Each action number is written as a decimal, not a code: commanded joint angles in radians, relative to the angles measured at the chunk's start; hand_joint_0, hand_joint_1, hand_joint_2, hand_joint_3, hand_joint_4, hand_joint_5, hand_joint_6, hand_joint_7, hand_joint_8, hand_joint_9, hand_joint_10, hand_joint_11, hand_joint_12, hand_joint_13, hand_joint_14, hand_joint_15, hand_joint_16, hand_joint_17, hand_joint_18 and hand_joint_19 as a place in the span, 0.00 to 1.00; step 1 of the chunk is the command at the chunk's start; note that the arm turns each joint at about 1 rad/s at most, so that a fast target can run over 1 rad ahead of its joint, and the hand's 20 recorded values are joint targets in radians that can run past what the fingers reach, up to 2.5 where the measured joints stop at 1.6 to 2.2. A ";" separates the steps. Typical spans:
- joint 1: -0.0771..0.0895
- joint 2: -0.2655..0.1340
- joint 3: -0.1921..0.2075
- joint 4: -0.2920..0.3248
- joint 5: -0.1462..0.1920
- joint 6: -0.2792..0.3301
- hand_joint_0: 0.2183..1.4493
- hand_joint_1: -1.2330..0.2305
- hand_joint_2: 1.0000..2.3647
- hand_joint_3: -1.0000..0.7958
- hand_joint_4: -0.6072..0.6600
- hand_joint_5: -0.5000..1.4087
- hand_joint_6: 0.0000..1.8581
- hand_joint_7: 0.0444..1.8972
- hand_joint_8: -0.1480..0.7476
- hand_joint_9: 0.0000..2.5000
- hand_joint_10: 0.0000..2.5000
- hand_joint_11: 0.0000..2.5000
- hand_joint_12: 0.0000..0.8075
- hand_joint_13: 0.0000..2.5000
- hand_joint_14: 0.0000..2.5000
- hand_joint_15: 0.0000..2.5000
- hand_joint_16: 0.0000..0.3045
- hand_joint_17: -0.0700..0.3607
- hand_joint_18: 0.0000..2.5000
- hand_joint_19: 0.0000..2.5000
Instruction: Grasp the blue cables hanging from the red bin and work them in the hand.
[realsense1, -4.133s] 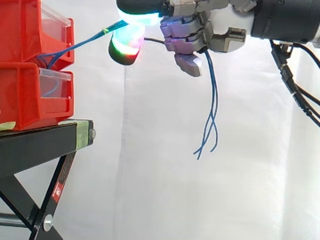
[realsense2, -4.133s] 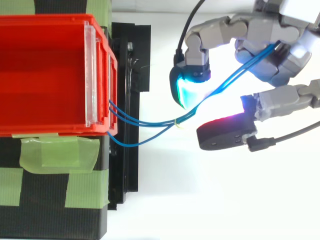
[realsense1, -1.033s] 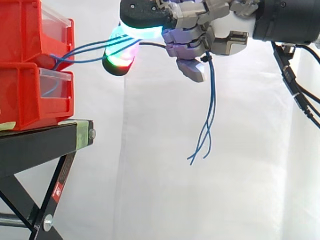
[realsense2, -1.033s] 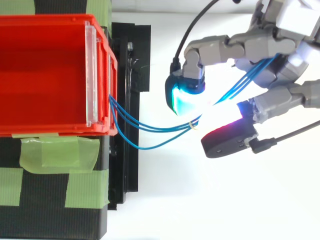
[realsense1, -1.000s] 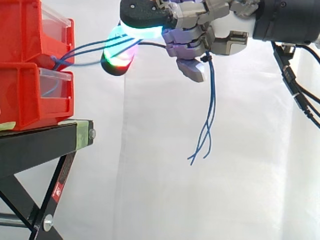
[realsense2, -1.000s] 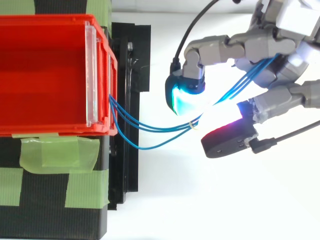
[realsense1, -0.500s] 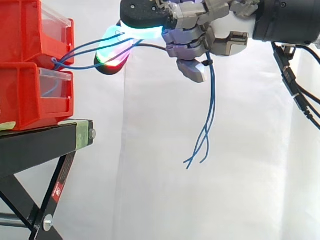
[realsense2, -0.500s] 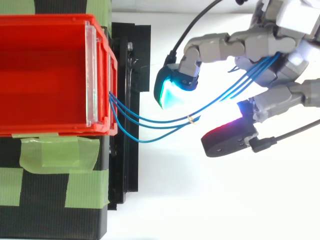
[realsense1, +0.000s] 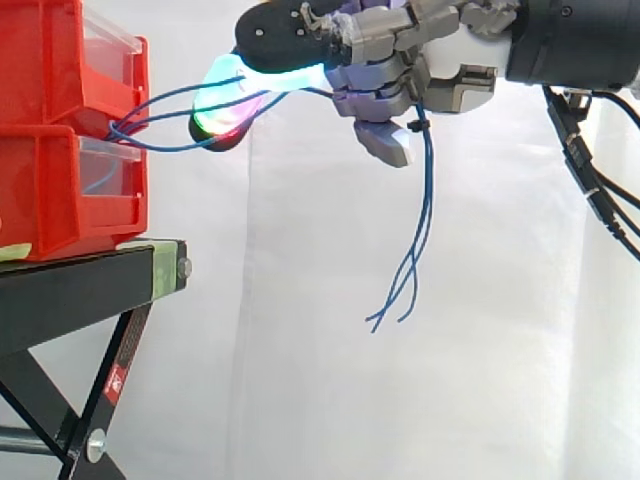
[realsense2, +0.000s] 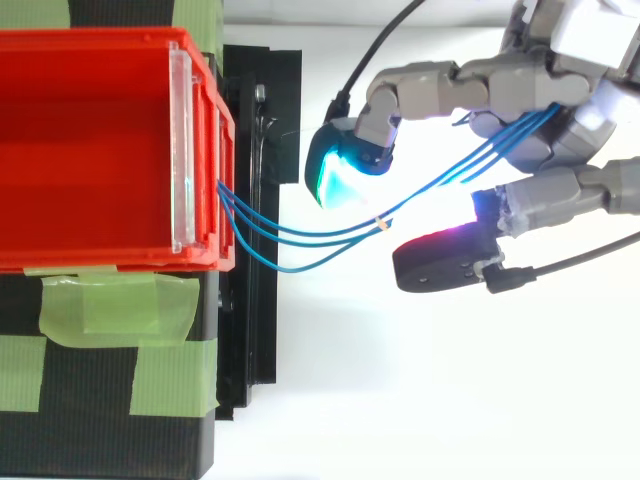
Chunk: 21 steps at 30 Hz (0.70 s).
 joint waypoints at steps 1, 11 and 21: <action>0.000 0.001 0.000 0.000 -0.001 0.001 0.69 0.41 0.02 0.48 0.68 0.39 0.01 0.57 0.81 0.77 1.00 1.00 0.90 0.83 1.00 0.83 0.70 0.53 1.00 0.29; -0.002 0.001 0.001 -0.002 0.000 0.018 0.68 0.38 0.02 0.44 0.68 0.35 0.01 0.56 0.81 0.77 1.00 1.00 0.90 0.83 1.00 0.83 0.70 0.53 1.00 0.29; 0.000 0.001 0.000 -0.003 0.000 0.057 0.68 0.39 0.02 0.39 0.69 0.35 0.01 0.56 0.81 0.77 1.00 1.00 0.90 0.83 1.00 0.83 0.70 0.53 1.00 0.29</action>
